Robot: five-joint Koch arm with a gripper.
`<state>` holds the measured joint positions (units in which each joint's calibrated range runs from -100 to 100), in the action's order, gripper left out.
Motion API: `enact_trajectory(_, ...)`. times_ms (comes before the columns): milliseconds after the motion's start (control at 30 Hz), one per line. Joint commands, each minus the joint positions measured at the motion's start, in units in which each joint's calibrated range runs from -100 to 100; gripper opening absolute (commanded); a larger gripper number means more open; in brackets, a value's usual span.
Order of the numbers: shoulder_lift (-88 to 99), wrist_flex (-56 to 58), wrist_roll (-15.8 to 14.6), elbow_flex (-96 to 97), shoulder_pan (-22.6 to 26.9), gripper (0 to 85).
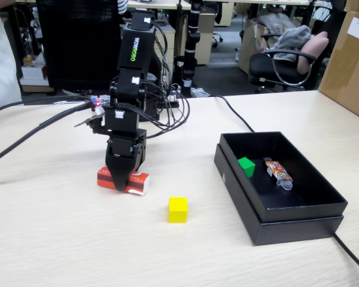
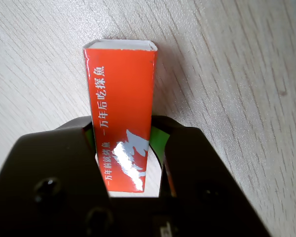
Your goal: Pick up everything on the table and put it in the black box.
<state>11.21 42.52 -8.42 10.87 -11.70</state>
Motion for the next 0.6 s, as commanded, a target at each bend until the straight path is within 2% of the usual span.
enact_trajectory(0, 1.24, -1.18, 0.59, -1.17, -0.39, 6.5)
enact_trajectory(300, 9.39, 2.45, 1.9, -5.43, 0.34, 6.5)
enact_trajectory(567, 18.11, 5.47, 3.42, -12.41, 5.76, 6.6)
